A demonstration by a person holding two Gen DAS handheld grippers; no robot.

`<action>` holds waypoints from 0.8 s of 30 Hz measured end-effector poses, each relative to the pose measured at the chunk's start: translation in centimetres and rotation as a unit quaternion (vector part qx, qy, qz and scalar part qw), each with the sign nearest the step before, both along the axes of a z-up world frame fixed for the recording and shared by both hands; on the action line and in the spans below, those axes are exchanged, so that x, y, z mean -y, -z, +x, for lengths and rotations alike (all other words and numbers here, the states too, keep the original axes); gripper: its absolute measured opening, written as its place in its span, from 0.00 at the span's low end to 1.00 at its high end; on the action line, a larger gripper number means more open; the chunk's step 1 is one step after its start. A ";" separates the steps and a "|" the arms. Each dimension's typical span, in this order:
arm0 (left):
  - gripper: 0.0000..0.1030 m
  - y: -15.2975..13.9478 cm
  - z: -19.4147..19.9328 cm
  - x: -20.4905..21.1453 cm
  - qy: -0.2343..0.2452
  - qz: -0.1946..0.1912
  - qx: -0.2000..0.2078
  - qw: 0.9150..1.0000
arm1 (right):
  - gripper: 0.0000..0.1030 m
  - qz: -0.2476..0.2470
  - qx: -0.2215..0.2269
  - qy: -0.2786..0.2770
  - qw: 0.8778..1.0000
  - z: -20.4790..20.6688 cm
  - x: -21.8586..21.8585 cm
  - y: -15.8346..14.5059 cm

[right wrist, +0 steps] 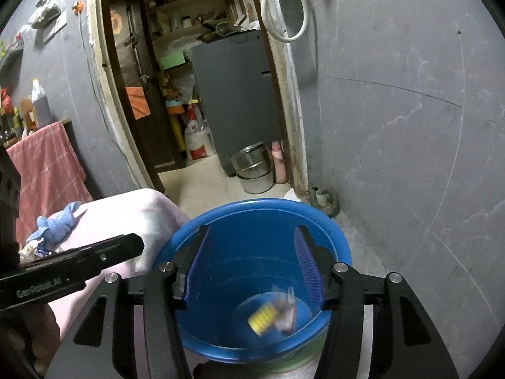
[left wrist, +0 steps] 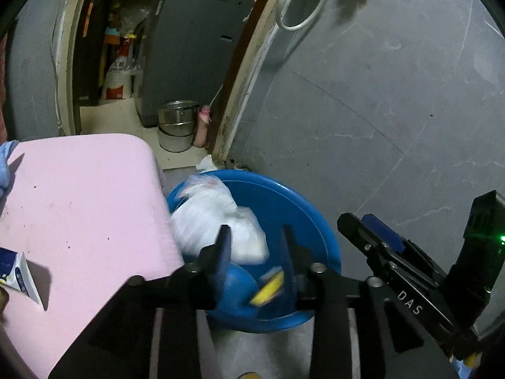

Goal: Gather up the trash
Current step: 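Carry both items over the blue basin and open both tools to drop them, then move both tools back over the table toward the remaining wrappers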

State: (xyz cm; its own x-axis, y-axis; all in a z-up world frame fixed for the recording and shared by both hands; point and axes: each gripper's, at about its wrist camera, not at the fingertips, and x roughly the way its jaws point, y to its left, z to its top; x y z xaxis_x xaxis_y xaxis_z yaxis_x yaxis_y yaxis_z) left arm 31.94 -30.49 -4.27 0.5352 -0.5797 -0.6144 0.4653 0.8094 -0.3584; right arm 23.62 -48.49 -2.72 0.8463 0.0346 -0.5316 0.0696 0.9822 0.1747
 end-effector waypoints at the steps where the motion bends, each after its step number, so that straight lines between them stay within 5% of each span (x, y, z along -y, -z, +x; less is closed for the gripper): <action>1: 0.29 -0.1 -0.2 -0.1 -0.001 0.000 -0.001 1.000 | 0.52 0.002 0.002 0.002 1.000 -0.2 0.1 -0.1; 6: 0.36 -1.2 -1.4 -1.3 -0.010 -0.010 0.009 1.000 | 0.57 -0.001 0.025 0.012 1.000 -0.5 0.2 -1.3; 12: 0.54 -3.9 -3.7 -4.2 -0.048 -0.032 0.072 0.996 | 0.76 -0.012 0.090 0.021 0.996 -2.7 -0.7 -4.5; 20: 0.84 -7.7 -6.8 -10.3 -0.126 -0.046 0.156 0.979 | 0.99 -0.030 0.179 0.008 0.983 -6.2 -4.8 -8.6; 24: 0.94 -9.1 -8.8 -13.4 -0.159 -0.041 0.189 0.968 | 1.00 -0.028 0.207 -0.013 0.978 -7.3 -7.2 -9.8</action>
State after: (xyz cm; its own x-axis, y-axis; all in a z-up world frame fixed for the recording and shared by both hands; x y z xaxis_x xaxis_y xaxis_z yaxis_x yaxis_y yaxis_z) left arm 23.12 -17.10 4.87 0.8726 -0.3867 -0.2985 0.3076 0.9097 -0.2791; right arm 16.35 -41.27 7.11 0.9885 0.0403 -0.1459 -0.0213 0.9914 0.1294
